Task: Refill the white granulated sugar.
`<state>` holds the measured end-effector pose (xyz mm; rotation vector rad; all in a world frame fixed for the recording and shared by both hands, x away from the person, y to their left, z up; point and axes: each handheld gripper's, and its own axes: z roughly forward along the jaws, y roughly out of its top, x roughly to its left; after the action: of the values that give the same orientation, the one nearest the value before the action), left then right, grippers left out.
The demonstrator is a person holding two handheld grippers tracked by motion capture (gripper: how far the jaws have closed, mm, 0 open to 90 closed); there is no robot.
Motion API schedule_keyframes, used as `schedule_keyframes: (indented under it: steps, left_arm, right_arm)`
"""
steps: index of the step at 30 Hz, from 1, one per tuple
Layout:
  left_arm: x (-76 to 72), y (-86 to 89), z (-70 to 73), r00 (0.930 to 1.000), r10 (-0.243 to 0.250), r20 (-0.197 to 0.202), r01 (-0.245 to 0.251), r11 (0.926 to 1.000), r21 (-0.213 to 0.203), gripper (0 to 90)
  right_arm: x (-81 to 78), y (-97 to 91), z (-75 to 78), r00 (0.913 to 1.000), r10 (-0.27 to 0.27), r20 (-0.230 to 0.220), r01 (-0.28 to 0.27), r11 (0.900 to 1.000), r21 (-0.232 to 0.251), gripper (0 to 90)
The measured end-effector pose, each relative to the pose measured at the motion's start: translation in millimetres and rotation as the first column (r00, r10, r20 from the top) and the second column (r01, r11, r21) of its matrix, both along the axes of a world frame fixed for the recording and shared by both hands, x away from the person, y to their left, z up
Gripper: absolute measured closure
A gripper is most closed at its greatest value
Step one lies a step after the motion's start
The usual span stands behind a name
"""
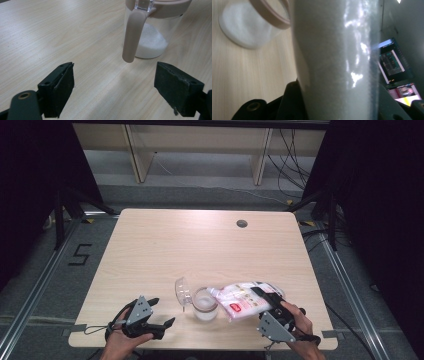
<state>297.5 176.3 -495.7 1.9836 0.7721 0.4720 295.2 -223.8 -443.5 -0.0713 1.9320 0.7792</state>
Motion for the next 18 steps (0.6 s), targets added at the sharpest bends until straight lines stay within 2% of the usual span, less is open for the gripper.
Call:
schedule_keyframes:
  steps: [1, 3, 4, 5, 7, 9, 13, 15, 16, 17, 18]
  left_arm:
    - [0.2, 0.4, 0.2, 1.0, -0.003, 0.001, 0.003, 1.0, 0.008, 16.1]
    - [0.1, 0.7, 0.4, 1.0, -0.003, 0.0, 0.003, 0.9998, 0.019, 16.1]
    - [0.3, 0.6, 0.2, 1.0, -0.004, 0.0, 0.004, 0.9998, 0.02, 16.1]
    - [0.4, 0.6, 0.1, 1.0, -0.004, 0.0, 0.004, 0.9998, 0.02, 16.2]
    - [0.4, 0.5, -0.2, 1.0, 0.0, -0.002, 0.0, 0.9999, 0.014, 16.1]
    - [-0.8, -0.5, -0.8, 0.9997, 0.017, -0.02, -0.017, 0.9998, -0.004, 16.2]
    - [0.6, 0.4, -0.4, 1.0, 0.0, -0.002, 0.0, 0.9999, 0.013, 16.2]
    - [-0.4, -1.0, -1.5, 0.9997, 0.014, -0.02, -0.015, 0.9999, -0.009, 16.2]
    - [0.0, -0.6, -1.5, 0.9998, 0.009, -0.018, -0.009, 1.0, -0.004, 16.1]
    - [0.1, -0.6, -1.5, 0.9998, 0.007, -0.016, -0.007, 1.0, -0.003, 16.2]
    - [0.0, -0.6, -1.6, 0.9998, 0.008, -0.017, -0.009, 1.0, -0.004, 16.2]
  right_arm:
    - [1.8, -2.0, 0.3, 0.9997, 0.0, -0.024, 0.0, 0.9994, 0.036, 67.7]
    - [3.4, -5.9, -1.5, 0.9953, -0.015, -0.095, 0.027, 0.9911, 0.13, 68.1]
    - [5.0, -8.0, -1.3, 0.9932, -0.013, -0.116, 0.032, 0.9865, 0.16, 68.2]
    - [7.0, -10.0, -0.4, 0.993, -0.01, -0.118, 0.031, 0.9836, 0.178, 68.4]
    - [9.0, -14.1, -0.3, 0.9867, -0.015, -0.162, 0.054, 0.9686, 0.242, 68.7]
    - [12.0, -16.6, -1.4, 0.9829, -0.002, -0.184, 0.055, 0.9576, 0.283, 68.9]
    - [19.9, -18.6, -7.5, 0.9706, 0.005, -0.241, 0.076, 0.9426, 0.325, 69.2]
    - [24.5, -18.4, -11.8, 0.9603, 0.005, -0.279, 0.098, 0.9291, 0.357, 69.4]
    - [28.6, -18.0, -13.5, 0.9608, 0.013, -0.277, 0.094, 0.925, 0.368, 69.5]
    - [31.4, -17.9, -14.8, 0.9546, 0.022, -0.297, 0.098, 0.9197, 0.38, 69.5]
    - [34.1, -17.5, -16.8, 0.9487, 0.032, -0.314, 0.103, 0.9087, 0.404, 69.6]
